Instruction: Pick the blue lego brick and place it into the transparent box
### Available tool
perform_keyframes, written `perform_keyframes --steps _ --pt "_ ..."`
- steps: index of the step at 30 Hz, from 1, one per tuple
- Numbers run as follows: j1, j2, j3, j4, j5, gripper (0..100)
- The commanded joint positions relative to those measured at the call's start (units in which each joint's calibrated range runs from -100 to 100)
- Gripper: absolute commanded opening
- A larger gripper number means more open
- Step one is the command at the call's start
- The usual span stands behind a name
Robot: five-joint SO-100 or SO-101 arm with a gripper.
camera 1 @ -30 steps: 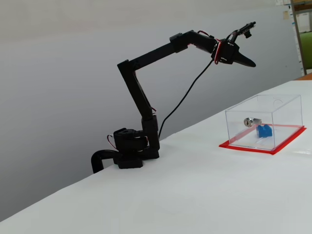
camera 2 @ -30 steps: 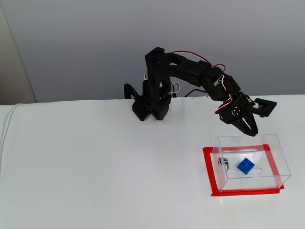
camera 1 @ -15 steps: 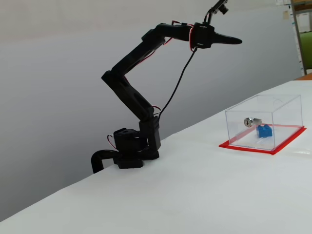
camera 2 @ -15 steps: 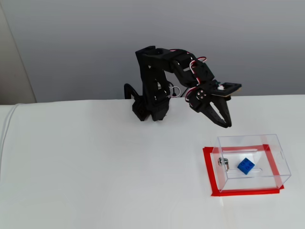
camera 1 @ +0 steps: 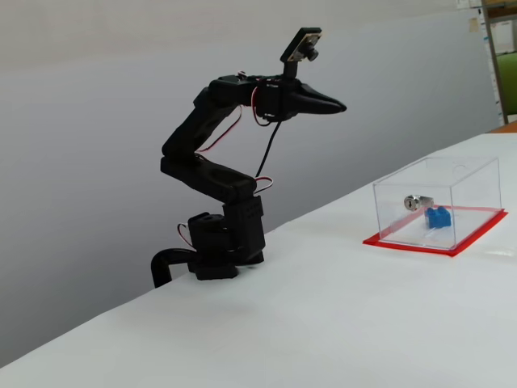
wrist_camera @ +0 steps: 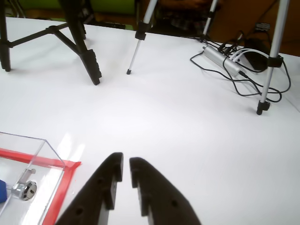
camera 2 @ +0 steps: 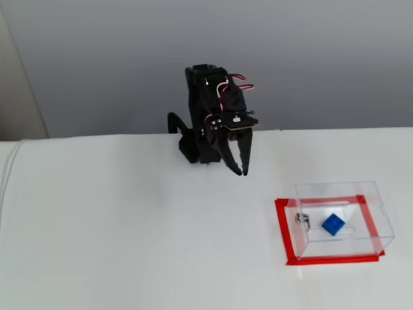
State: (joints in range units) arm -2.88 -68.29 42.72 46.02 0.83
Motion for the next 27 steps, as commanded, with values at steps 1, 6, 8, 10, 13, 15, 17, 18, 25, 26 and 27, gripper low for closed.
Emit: perform_keyframes --steps 1,6,8,10,13,15,17,18,25,26,27 --pt "2.4 -7.0 6.9 -0.8 -0.3 1" --pt "2.8 -16.4 21.0 -0.5 -0.2 1" --pt "2.6 -19.5 25.5 -0.4 -0.2 1" --pt "2.6 -22.5 29.8 -0.4 0.1 1" --pt "2.9 -27.0 35.8 -0.4 0.3 1" --pt "3.3 -29.9 40.3 -0.4 0.3 1" --pt "4.0 -31.5 44.5 -0.6 0.3 1" --pt "4.5 -31.6 46.2 -0.5 0.3 1" --pt "9.3 -31.5 53.1 -1.2 0.3 1" --pt "9.8 -31.5 54.2 -1.2 0.3 1" --pt "10.2 -31.6 55.7 -1.2 0.3 1"
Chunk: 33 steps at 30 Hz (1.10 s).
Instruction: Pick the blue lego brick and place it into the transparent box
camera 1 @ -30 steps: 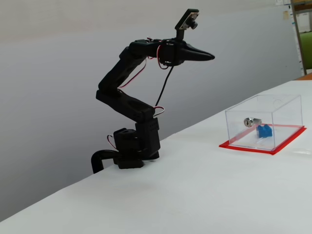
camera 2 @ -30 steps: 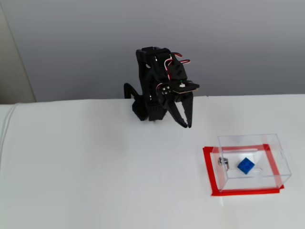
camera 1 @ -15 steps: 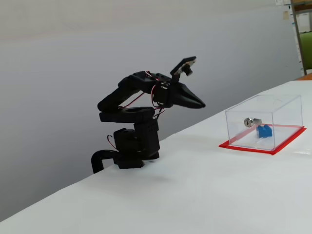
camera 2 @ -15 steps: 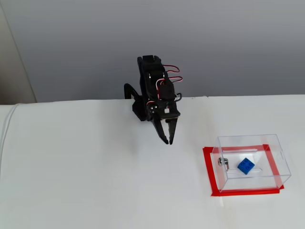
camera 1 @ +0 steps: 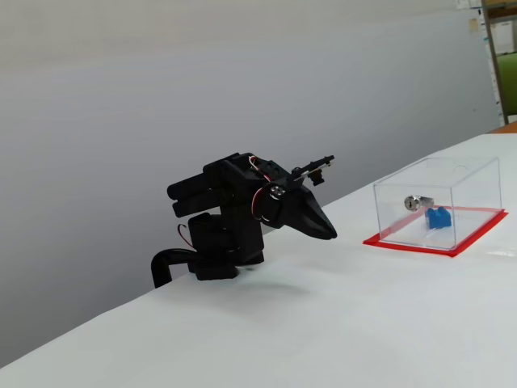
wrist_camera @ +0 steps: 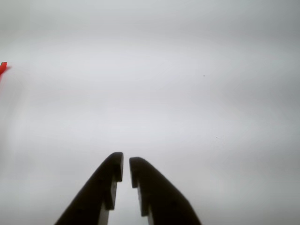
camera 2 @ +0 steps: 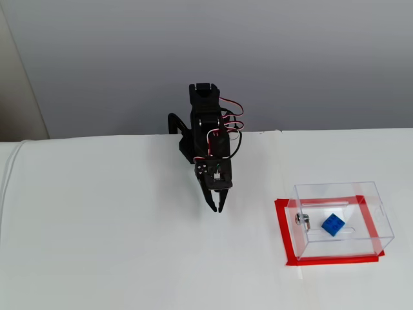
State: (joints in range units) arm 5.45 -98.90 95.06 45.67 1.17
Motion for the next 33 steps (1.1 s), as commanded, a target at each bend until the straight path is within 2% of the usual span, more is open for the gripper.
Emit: perform_keyframes --steps 1,7,12,33 --pt "2.4 -1.0 4.2 -0.6 0.0 1" --pt "3.2 -1.0 4.3 0.1 0.0 1" --pt "3.3 -1.1 4.3 6.1 0.0 1" --pt "3.5 -1.1 4.3 6.0 -0.5 1"
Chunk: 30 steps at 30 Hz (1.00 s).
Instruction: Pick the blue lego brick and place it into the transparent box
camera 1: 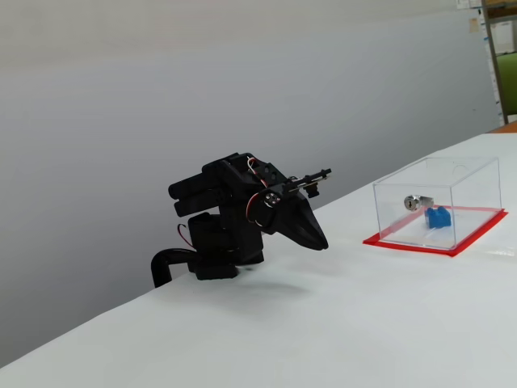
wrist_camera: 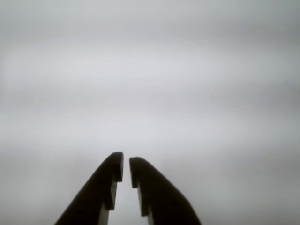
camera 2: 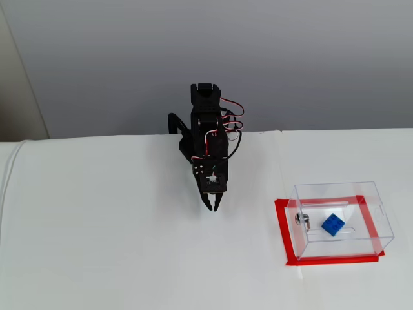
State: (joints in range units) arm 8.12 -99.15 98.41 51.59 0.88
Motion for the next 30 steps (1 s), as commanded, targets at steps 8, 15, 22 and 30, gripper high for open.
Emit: perform_keyframes --steps 8,15,22,30 --pt "0.7 -0.8 1.0 0.1 0.0 1" --pt "0.8 -0.8 1.0 0.1 -0.3 1" --pt "1.2 -0.8 1.0 0.1 -0.3 1" --pt "0.8 -0.8 0.9 0.1 0.2 1"
